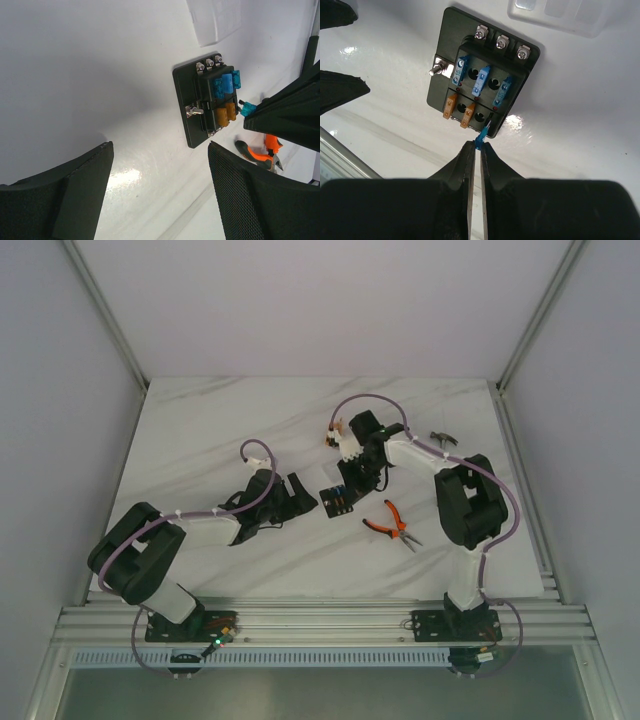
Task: Snap on the fuse box
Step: Install the fuse at the fuse box base.
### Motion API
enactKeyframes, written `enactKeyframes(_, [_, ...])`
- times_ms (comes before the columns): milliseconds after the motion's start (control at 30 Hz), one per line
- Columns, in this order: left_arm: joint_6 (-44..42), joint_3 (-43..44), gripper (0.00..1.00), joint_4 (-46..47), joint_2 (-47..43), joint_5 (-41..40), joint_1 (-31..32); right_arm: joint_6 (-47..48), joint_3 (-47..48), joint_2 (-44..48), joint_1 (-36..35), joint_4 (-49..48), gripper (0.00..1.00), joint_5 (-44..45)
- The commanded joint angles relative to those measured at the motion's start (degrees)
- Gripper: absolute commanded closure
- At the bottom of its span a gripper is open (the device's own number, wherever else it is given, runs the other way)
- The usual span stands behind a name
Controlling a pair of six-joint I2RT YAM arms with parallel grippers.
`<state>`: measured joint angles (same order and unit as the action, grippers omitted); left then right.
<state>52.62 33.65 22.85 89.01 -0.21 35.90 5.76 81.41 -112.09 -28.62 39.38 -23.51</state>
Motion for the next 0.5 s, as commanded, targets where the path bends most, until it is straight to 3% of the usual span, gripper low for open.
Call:
enactKeyframes(0, [-0.8, -1.3, 0.14, -3.3, 1.0, 0.1, -0.5, -0.1, 1.1, -2.5, -0.7, 1.7, 1.00, 0.5])
enactKeyframes(467, [-0.5, -1.4, 0.14, -3.0, 1.2, 0.5, -0.4, -0.9, 1.5, 0.2, -0.9, 0.7, 1.00, 0.5])
